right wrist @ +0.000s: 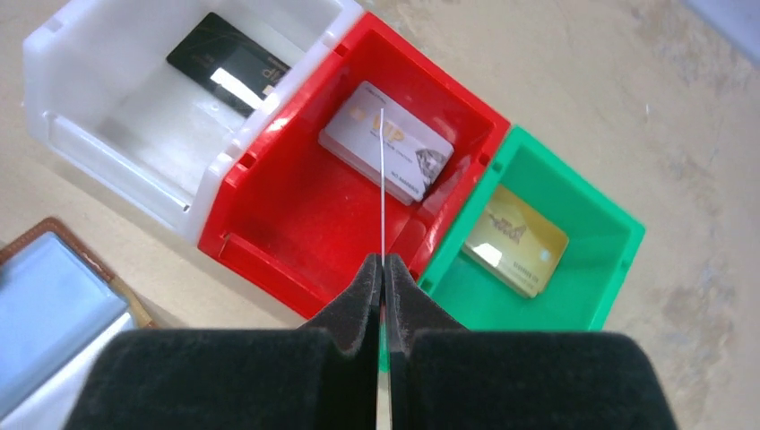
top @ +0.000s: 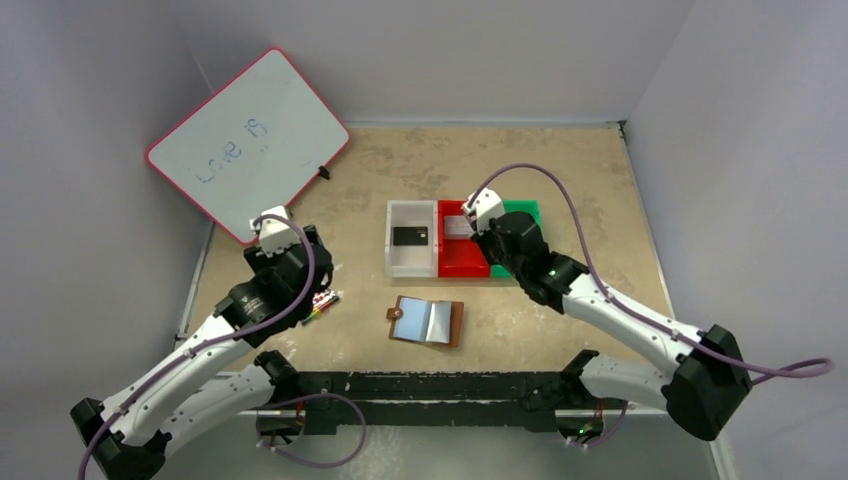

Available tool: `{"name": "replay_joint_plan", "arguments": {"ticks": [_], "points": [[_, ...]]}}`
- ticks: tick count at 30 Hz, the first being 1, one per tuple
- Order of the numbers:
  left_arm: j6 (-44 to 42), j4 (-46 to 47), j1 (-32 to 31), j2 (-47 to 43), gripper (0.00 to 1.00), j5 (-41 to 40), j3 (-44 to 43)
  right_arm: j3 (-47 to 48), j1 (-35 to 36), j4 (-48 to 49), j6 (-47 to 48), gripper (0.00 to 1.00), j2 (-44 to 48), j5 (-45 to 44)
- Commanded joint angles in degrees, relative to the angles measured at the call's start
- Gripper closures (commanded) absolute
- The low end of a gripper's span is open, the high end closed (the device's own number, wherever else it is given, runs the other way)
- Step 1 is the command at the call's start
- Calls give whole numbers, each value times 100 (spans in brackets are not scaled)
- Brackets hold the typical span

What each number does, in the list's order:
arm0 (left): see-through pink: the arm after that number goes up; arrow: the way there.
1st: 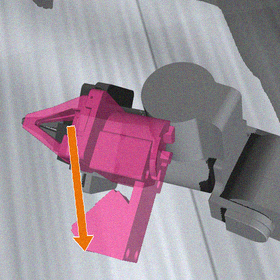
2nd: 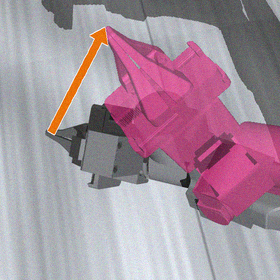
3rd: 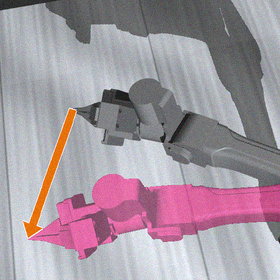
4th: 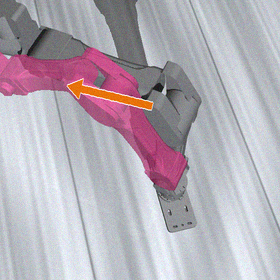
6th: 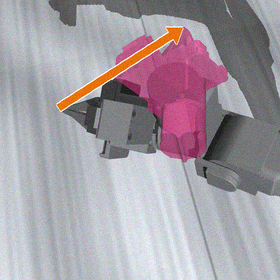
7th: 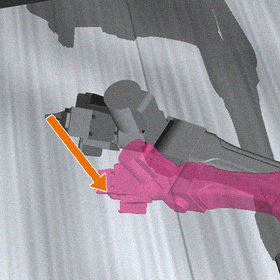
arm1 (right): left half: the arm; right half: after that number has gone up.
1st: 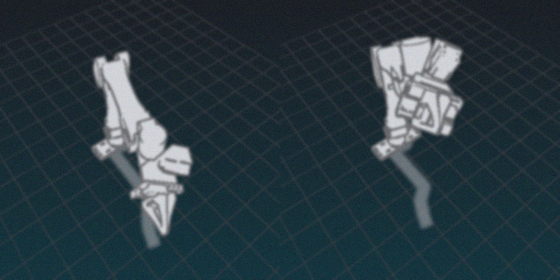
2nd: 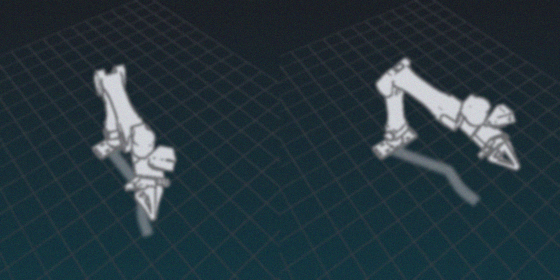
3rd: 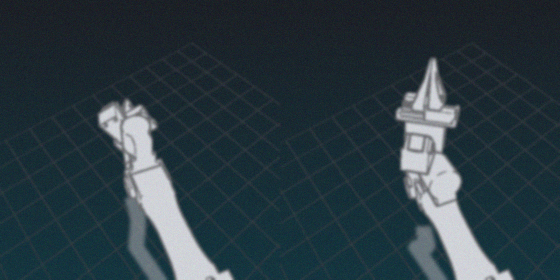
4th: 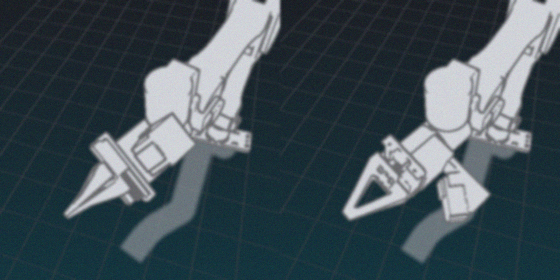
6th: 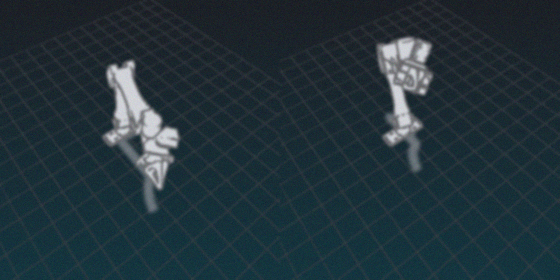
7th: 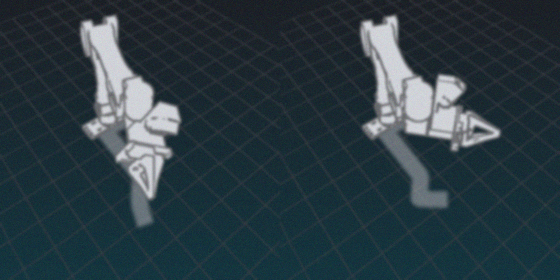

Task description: Take the credit cards out of the card holder

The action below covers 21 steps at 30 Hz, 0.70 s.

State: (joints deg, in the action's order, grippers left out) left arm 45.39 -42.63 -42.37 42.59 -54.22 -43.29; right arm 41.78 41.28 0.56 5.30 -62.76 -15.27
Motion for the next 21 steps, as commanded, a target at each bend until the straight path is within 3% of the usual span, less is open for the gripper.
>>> {"name": "replay_joint_plan", "arguments": {"ticks": [1,11,21], "points": [[-328,403,36,-83,22,-313,-39,608,-44,359,1141,100,-371,395],[-285,267,36,46,22,-491,-133,806,-102,763,2925,100,-1264,221],[-277,208,37,126,22,-510,-186,1188,-245,632,3864,100,-2278,116]]}}
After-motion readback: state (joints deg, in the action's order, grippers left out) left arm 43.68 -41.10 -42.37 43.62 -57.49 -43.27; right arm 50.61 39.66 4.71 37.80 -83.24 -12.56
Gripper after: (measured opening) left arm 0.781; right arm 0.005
